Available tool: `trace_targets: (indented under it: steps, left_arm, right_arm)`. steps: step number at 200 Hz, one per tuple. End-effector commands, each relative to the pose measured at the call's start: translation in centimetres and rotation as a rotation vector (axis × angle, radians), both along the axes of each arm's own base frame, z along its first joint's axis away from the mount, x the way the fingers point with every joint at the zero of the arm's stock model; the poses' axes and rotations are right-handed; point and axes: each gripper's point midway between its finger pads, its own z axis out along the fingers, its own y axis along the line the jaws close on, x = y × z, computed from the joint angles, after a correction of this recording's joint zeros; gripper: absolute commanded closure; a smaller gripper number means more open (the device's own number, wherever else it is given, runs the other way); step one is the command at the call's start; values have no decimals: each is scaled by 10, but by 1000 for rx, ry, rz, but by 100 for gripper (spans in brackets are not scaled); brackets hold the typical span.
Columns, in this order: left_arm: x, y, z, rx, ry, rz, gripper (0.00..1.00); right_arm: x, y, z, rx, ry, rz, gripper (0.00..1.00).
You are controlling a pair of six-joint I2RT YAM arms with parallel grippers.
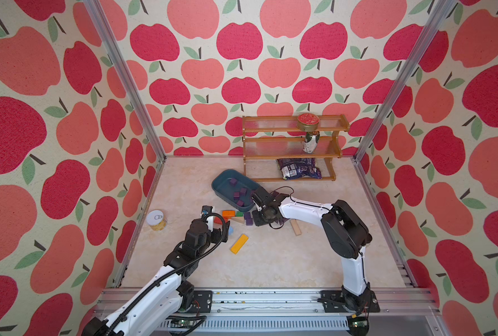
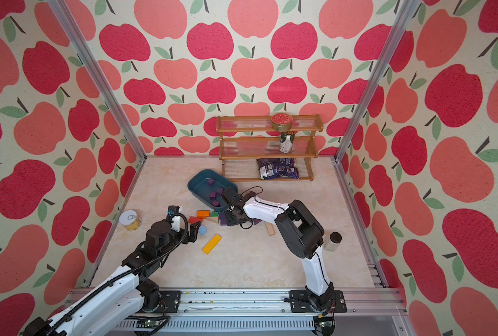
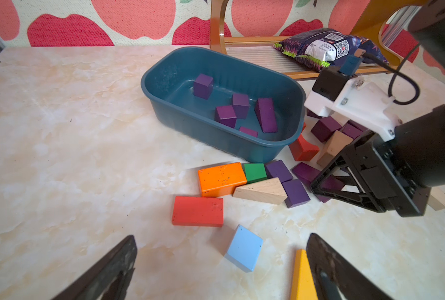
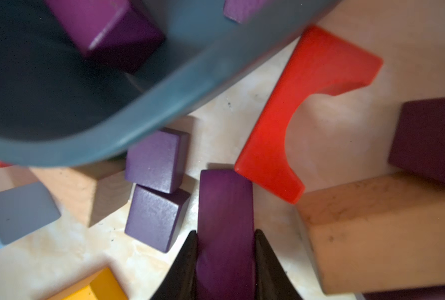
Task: Pick purple bricks into the storage bin
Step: Pick up the building block from the center of the board, then place the building block in the storage box.
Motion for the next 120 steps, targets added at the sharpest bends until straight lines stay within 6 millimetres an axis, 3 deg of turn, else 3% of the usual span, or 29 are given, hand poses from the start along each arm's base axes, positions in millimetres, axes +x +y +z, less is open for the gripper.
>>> trace_targets:
  steps: [1, 62, 89, 120]
  left_arm:
    - [-1, -1, -4, -9, 7, -5, 1]
    - [-1, 1, -6, -8, 12, 3, 1]
    - [0, 2, -6, -11, 13, 6, 1]
    - [0, 2, -7, -13, 16, 10, 1]
  right_arm:
    - [-7, 5, 36, 68, -23, 7, 84]
    - [9, 19, 95, 158, -122, 37, 84]
    - [30, 32, 109, 193, -147, 48, 84]
    - [57, 53, 109, 225, -149, 52, 84]
